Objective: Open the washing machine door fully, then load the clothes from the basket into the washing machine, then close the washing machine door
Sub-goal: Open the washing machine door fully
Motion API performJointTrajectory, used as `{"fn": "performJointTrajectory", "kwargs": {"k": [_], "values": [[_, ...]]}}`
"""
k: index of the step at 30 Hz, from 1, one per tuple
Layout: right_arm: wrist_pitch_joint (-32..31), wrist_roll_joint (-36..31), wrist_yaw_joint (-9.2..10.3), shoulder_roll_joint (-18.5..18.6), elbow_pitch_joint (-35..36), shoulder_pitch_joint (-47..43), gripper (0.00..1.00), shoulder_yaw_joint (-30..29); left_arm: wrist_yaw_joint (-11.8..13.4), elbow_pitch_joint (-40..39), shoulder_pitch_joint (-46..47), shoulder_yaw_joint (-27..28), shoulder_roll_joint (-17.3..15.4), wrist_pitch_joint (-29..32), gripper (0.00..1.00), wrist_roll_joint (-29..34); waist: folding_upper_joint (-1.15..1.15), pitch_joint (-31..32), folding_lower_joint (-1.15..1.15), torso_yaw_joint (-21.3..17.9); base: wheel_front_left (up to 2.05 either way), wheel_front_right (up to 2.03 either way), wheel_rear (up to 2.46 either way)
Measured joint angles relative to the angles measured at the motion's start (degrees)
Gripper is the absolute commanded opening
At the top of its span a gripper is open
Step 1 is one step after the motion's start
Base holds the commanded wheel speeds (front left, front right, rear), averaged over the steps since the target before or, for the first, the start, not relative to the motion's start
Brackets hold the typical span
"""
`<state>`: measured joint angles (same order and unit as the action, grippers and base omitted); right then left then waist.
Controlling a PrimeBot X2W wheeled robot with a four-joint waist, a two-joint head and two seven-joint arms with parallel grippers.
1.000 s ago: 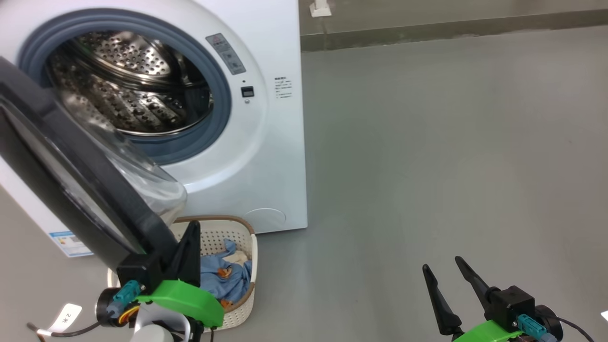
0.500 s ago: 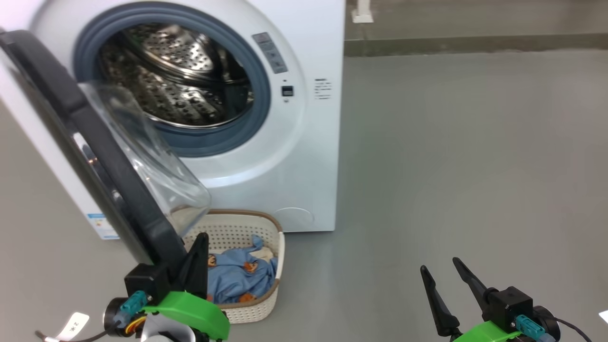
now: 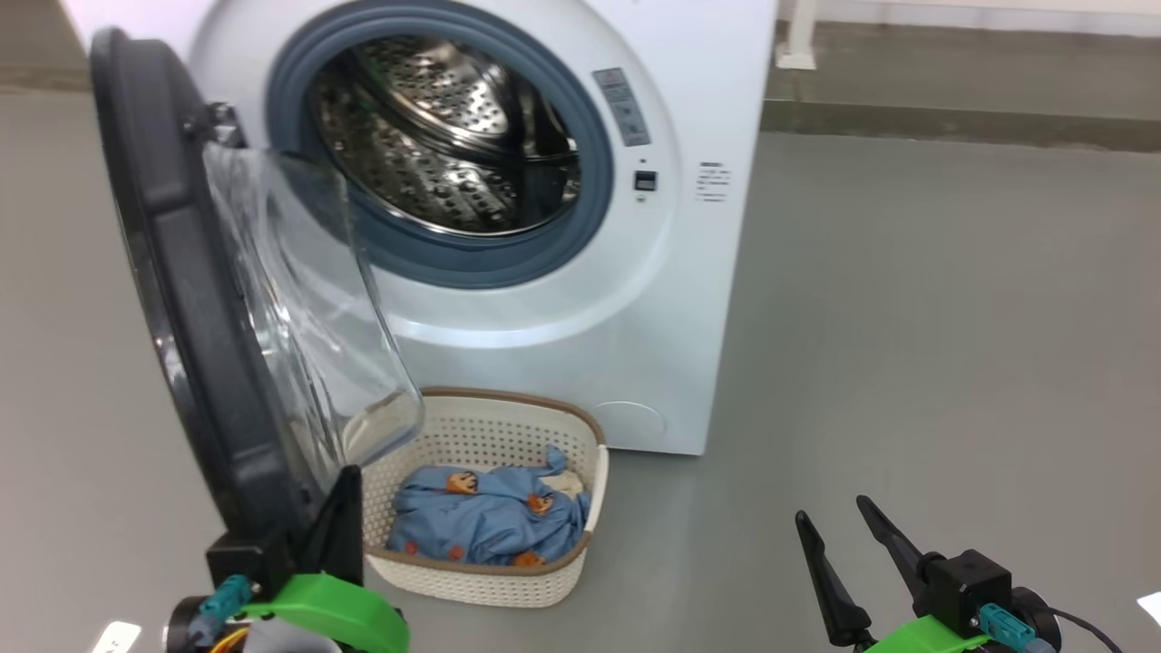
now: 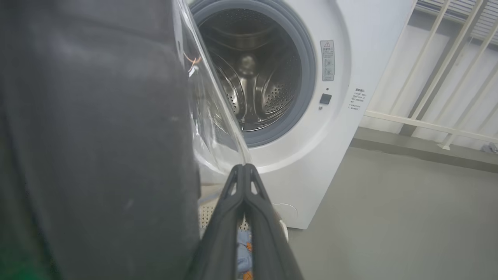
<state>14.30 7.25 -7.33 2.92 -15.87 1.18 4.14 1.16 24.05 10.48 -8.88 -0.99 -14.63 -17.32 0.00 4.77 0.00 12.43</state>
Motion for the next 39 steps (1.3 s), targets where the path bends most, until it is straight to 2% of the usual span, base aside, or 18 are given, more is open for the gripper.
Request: {"fn": "performJointTrajectory", "kwargs": {"k": [17,22,39], "values": [[0.0,0.4,0.0,-0.02,-0.3,-0.09,1.0,0.89,-0.94,-0.57,-0.85,7.55,-0.24,0.0,0.0,1.99,0.0,-0.51,0.0,6.14,0.0,0.0,0.0],[0.0,0.36,0.01,-0.02,-0.38,-0.09,1.0,1.2,-1.03,-0.57,-0.85,10.43,-1.24,0.0,0.0,2.08,0.0,-1.03,0.0,7.44,0.0,0.0,0.0],[-0.14,-3.25,0.0,0.0,-0.14,0.16,1.0,2.16,-1.7,-0.71,0.35,21.3,-3.07,0.08,0.0,2.01,0.0,-5.57,0.0,8.69,0.0,0.0,0.0]]}}
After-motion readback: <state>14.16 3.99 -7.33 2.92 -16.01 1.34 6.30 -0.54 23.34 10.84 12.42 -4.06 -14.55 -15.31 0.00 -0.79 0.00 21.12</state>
